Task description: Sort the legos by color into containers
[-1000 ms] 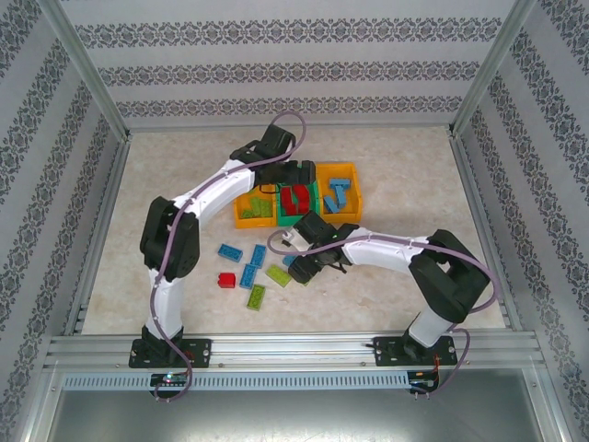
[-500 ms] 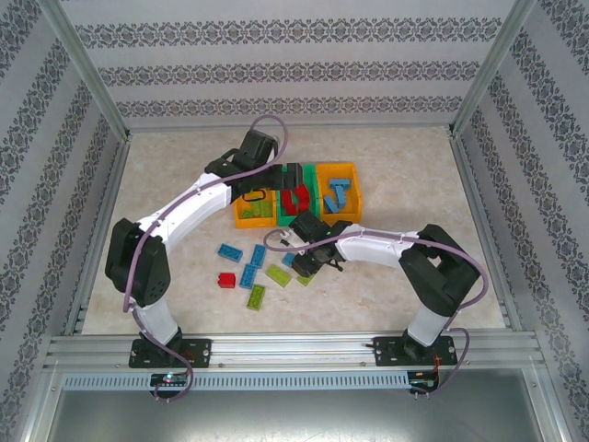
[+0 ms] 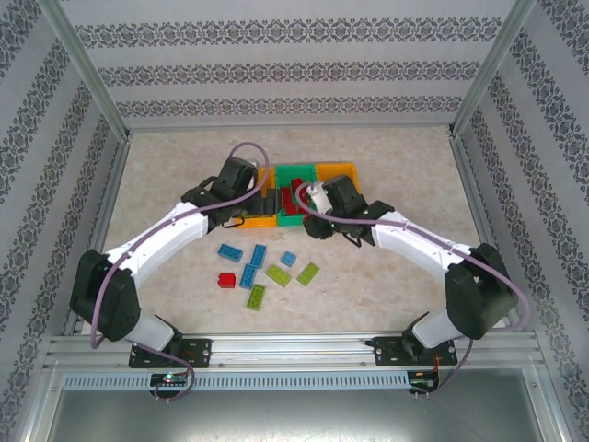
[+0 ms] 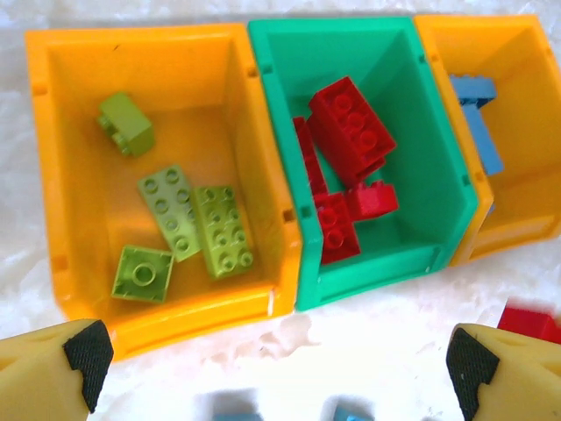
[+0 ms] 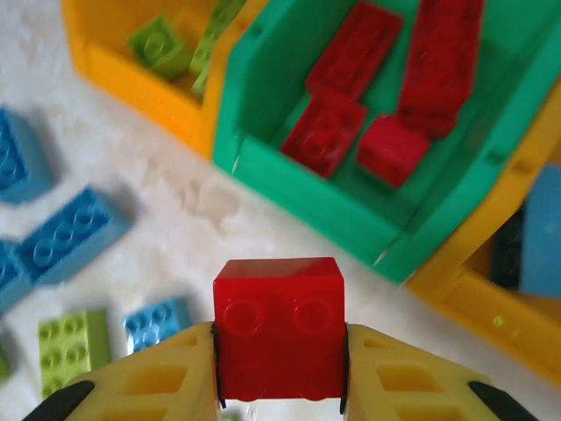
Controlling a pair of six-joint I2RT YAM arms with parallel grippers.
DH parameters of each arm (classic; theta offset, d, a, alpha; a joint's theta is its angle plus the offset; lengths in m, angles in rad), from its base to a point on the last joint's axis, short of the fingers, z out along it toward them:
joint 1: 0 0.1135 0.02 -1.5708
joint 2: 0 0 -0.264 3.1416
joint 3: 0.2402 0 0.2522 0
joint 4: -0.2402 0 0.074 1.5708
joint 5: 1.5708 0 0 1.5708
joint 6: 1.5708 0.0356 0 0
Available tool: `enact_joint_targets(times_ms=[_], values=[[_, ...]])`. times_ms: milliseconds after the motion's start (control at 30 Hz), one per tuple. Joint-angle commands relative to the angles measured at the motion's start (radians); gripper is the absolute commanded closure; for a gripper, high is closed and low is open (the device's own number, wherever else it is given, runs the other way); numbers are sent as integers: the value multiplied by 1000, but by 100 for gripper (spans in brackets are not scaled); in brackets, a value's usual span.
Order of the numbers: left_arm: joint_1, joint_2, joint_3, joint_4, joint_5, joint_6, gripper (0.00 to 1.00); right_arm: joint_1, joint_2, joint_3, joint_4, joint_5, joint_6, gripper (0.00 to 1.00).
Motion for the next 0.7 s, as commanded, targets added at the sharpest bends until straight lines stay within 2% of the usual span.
enact_joint_targets(times_ms=[0,133,267,467,667], values=[[9,-65,-53,38,-3,39,0,-21,92,131,31,-38,99,70],[-19,-86,-100,-17,-50,41,0,-45,244,311,-38,13,185,70],[-87,-83,-139,-29,-78,39,0,-67,383,457,-105,41,256,66],[-192,-24,-157,-20,-86,23,0,-79,510,603,-172,50,295,59],[-268,68,-140,-13,-59,23,0,-82,531,625,-179,55,309,40]])
